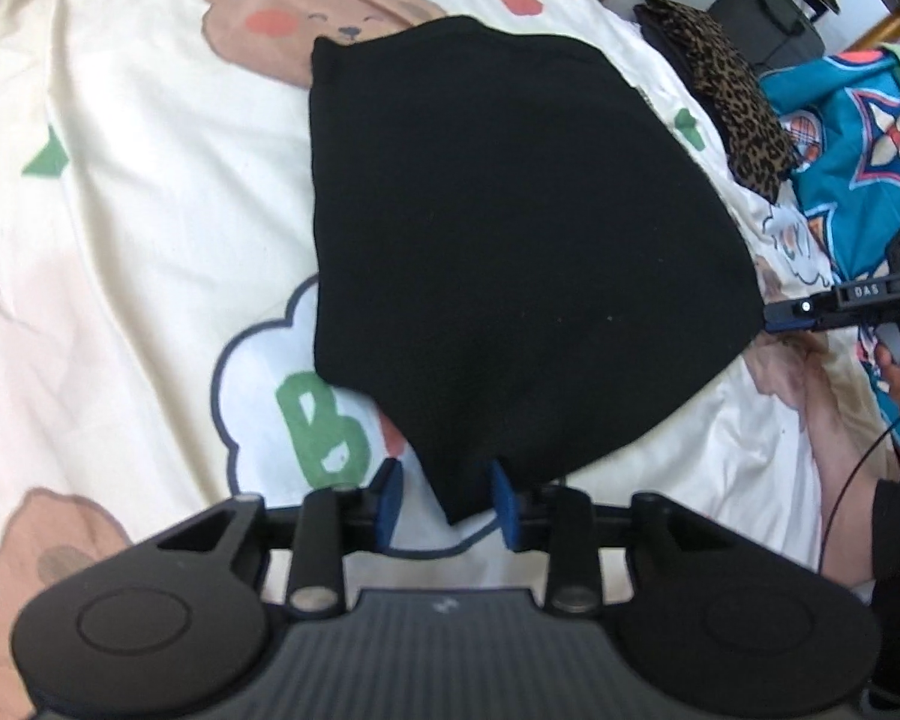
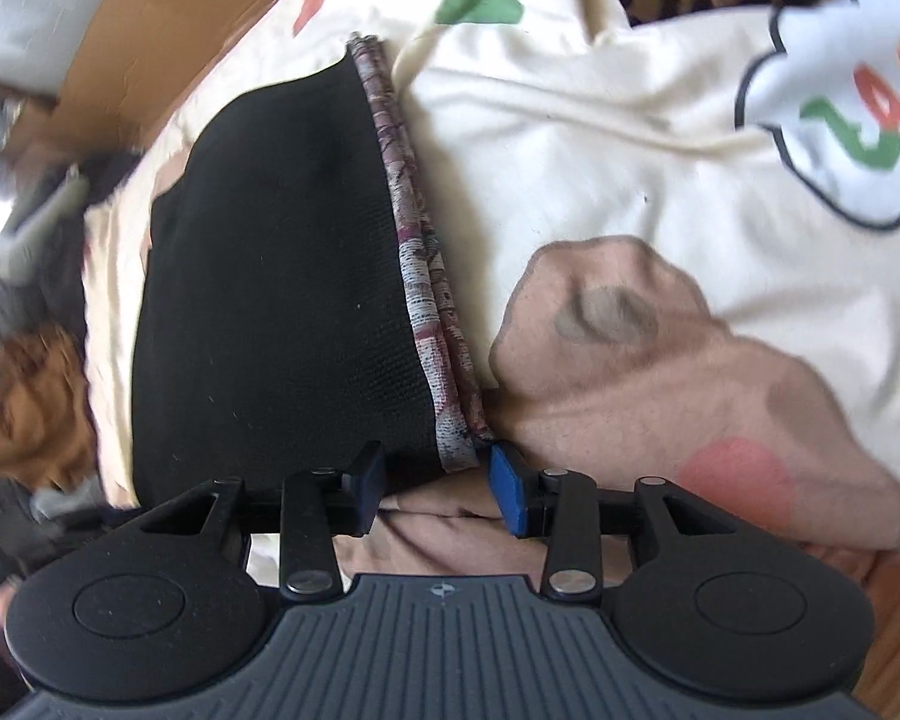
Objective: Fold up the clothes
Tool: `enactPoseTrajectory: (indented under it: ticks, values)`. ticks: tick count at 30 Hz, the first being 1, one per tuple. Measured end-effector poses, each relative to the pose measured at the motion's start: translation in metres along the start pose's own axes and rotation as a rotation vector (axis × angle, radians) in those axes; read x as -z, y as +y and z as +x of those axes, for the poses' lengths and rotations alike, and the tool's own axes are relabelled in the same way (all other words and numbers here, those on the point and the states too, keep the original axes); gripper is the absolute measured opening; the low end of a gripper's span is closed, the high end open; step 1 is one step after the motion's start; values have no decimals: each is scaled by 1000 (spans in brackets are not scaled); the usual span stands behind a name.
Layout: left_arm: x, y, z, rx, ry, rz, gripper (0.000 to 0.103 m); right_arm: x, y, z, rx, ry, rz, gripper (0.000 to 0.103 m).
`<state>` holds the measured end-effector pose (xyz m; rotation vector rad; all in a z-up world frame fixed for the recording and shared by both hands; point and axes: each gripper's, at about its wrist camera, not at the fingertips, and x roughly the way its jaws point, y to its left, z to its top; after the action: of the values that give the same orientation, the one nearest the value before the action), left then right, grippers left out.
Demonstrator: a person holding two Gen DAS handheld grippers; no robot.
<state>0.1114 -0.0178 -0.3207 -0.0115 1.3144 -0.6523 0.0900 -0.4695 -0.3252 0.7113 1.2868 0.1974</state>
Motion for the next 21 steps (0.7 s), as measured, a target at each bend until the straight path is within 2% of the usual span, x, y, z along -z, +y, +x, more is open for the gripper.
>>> enactPoseTrajectory:
  ticks: [5,6,7,8,9,11,14,16,21]
  values:
    - [3,5,3,31,-4,-63,35,2,-19,7,-88,-29,135,47]
    - [4,6,3,33,-3,-67,35,1,-21,8,-95,-33,143,43]
    - [5,7,3,34,-2,-70,35,0,-20,7,-89,-30,135,27]
    - [4,6,5,36,-1,-75,33,-1,-18,5,-83,-26,122,24]
    - [3,7,5,41,0,-84,23,-2,-17,2,-87,-28,113,19]
    - [3,10,6,54,4,-107,12,-3,-15,-5,-114,-37,105,16]
    - [3,14,4,66,-5,-142,8,-2,-16,-12,-144,-35,120,16]
    - [4,15,5,70,-5,-151,8,0,-22,-8,-149,-11,161,20]
    - [0,16,4,89,9,-170,11,6,-37,7,-206,30,262,38]
